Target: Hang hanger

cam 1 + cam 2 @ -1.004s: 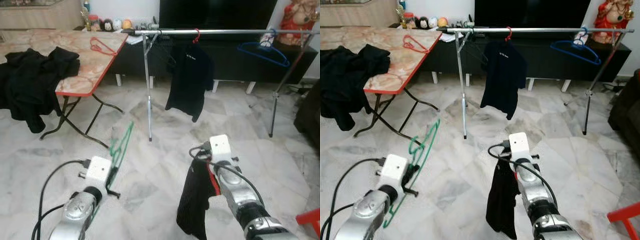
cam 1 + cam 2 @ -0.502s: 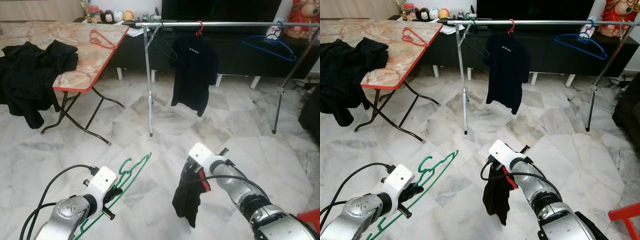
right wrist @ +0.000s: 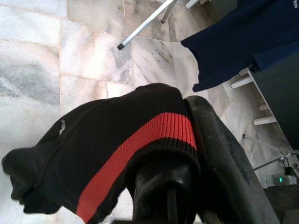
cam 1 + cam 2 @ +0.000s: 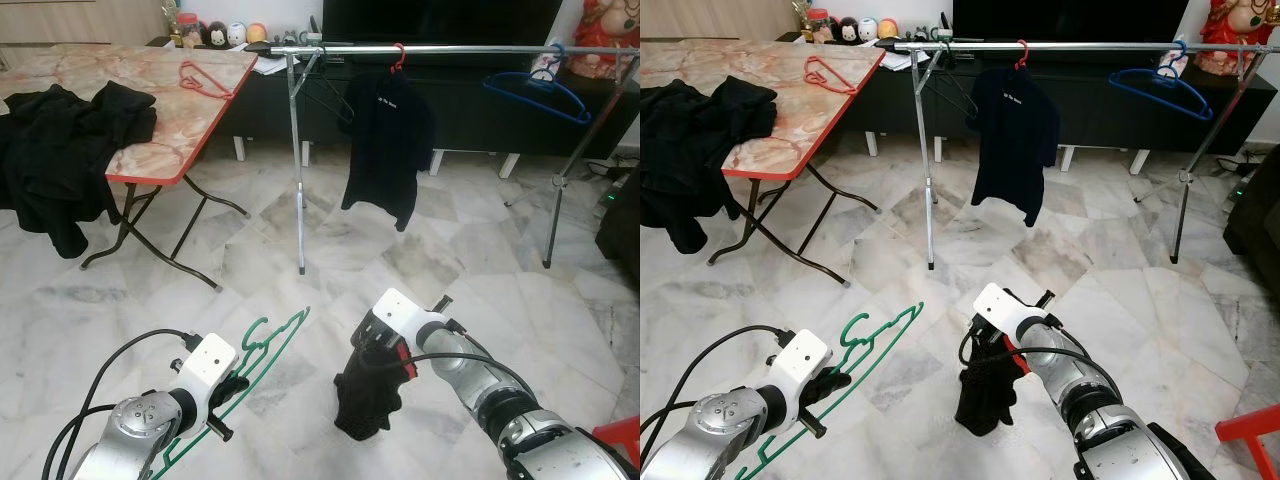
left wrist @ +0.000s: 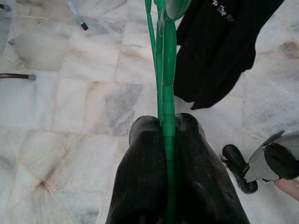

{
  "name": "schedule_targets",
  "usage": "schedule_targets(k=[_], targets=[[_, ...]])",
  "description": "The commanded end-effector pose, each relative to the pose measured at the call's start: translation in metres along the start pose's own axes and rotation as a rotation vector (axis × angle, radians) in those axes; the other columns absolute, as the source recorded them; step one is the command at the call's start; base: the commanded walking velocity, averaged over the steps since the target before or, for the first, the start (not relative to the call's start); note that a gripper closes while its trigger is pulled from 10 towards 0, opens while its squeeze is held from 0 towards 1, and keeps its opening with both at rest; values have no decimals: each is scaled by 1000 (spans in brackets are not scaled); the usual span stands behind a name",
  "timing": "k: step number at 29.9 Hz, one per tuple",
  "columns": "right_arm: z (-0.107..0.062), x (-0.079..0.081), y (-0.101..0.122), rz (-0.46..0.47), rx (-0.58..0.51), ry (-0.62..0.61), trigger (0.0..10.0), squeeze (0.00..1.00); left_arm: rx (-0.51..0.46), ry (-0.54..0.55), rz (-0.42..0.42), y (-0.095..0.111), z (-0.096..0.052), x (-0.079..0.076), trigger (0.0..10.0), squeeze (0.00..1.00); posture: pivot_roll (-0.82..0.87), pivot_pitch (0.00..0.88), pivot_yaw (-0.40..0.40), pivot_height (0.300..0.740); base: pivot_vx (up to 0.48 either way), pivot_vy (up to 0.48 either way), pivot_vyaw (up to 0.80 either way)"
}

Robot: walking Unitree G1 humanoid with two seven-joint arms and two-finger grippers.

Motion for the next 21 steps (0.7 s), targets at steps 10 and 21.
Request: schedule_targets(k=[10,21], targets=[[2,-3,6,-92,-27,18,10000,0,-3,-49,15,7,-3,-3,10000,0,73,0,-33,740,0,0,0],[-10,40,-42,959,228,29,10000,0,-190,313,-64,29,10,33,10000,0,65,0,-71,740,0,0,0]])
Point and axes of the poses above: a point about 5 cm out from each wrist's last joint towards the gripper, its own z axis pointing out of the wrist towards the gripper, its own y axis along the axis of the wrist's last joint, x = y × z, the point moved 3 cm from there along z, pointing out of the wrist towards the gripper, and after that the axes turned 4 degrees about -z, right-handed, at the moved point
